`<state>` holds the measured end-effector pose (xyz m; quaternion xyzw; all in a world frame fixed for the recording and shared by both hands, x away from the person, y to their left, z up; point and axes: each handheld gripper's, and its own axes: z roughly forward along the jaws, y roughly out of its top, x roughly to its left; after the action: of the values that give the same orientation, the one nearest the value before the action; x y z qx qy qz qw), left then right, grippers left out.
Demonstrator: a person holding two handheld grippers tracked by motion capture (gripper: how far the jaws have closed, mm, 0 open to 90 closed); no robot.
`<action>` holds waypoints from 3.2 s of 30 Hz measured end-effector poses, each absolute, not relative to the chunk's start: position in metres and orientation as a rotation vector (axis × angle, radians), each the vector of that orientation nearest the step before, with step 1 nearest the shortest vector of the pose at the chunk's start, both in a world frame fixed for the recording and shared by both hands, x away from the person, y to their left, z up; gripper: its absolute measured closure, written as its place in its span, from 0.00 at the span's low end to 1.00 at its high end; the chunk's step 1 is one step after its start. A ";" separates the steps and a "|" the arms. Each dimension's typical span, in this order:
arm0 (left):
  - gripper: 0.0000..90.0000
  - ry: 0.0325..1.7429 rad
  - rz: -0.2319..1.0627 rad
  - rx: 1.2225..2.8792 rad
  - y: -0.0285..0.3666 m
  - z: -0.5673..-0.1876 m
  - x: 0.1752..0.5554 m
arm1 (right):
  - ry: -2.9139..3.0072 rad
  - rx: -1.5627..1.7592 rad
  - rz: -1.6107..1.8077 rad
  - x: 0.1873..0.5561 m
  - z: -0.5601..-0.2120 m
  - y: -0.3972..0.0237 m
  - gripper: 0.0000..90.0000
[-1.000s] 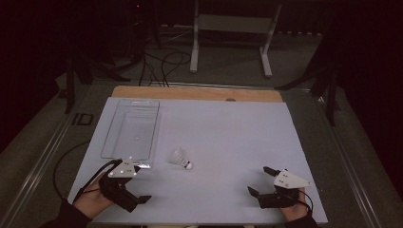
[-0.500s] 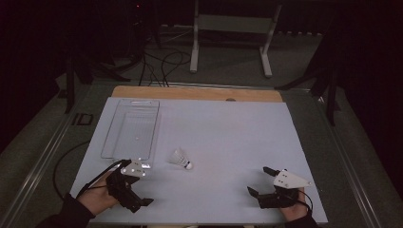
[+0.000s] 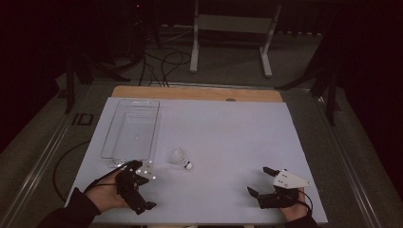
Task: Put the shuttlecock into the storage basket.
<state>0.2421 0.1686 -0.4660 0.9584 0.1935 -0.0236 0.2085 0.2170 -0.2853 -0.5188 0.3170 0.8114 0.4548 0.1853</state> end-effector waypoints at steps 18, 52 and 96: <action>0.00 0.423 -0.159 2.744 0.146 -0.457 0.253 | 2.286 0.893 1.285 0.217 -0.519 -0.286 0.09; 0.00 0.265 -0.113 2.792 0.104 -0.430 0.283 | 2.291 0.883 1.290 0.217 -0.519 -0.285 0.08; 0.00 0.351 -0.034 2.847 0.087 -0.451 0.347 | 2.299 0.873 1.291 0.217 -0.520 -0.286 0.09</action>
<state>0.3467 0.0874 -0.4508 0.9832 0.1213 -0.0117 0.1362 0.2172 -0.2859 -0.5199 0.3091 0.8141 0.4570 0.1811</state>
